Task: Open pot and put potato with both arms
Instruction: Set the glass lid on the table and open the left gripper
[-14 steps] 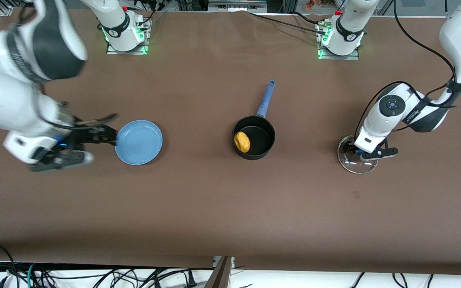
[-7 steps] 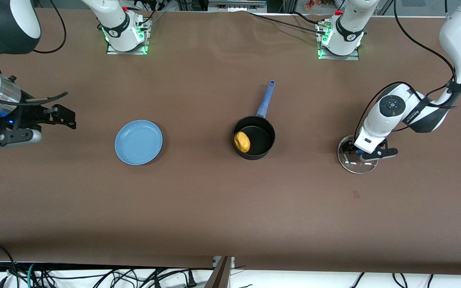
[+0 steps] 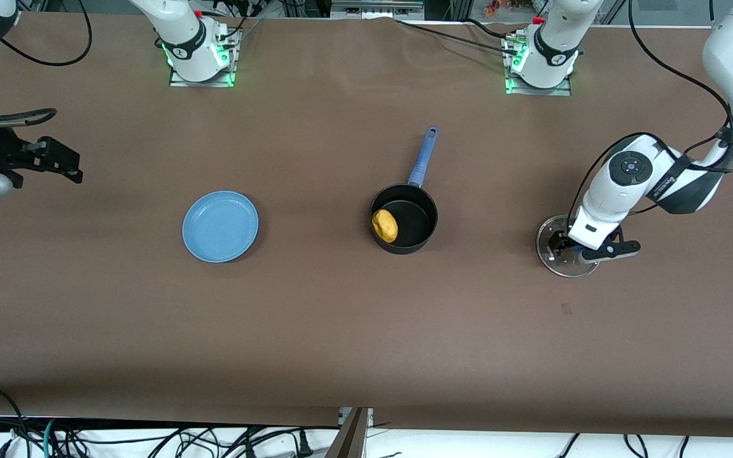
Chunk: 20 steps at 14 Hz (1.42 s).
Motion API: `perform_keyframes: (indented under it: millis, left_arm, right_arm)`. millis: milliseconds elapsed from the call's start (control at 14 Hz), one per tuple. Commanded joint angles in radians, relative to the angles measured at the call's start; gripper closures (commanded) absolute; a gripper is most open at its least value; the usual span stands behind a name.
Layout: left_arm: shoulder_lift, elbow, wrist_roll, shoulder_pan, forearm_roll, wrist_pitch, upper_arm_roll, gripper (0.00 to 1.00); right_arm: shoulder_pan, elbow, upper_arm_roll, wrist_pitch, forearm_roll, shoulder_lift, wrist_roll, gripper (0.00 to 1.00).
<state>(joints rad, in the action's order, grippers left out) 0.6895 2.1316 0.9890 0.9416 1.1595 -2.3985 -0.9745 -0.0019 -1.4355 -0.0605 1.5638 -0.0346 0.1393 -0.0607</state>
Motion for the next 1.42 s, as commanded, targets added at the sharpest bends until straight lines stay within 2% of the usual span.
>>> perform_keyframes:
  millis: [0, 142, 498, 854, 1139, 1353]
  left_arm:
    - [-0.004, -0.016, 0.013, 0.013, 0.017, 0.001, -0.027, 0.0]
    - [-0.018, -0.021, 0.005, 0.022, -0.009, 0.002, -0.033, 0.0]
    - [-0.022, -0.055, -0.124, 0.155, -0.188, 0.048, -0.183, 0.0]
    - [-0.019, -0.2, -0.184, 0.132, -0.313, 0.292, -0.271, 0.0]
    - [-0.019, -0.303, -0.187, 0.112, -0.331, 0.505, -0.36, 0.0]
    - [-0.019, -0.48, -0.187, -0.008, -0.395, 0.721, -0.374, 0.0]
  right_arm:
    - [-0.001, -0.022, -0.004, -0.016, -0.004, -0.014, -0.024, 0.0]
    - [0.005, -0.019, -0.008, -0.033, -0.004, -0.011, -0.016, 0.0]
    - [-0.001, -0.017, -0.004, -0.03, -0.001, -0.003, -0.021, 0.0]
    - [-0.003, -0.017, -0.004, -0.022, -0.001, -0.001, -0.021, 0.0]
    - [-0.001, -0.017, -0.005, -0.021, 0.002, 0.002, -0.019, 0.0]
    - [-0.001, -0.017, -0.005, -0.019, 0.002, 0.003, -0.021, 0.0]
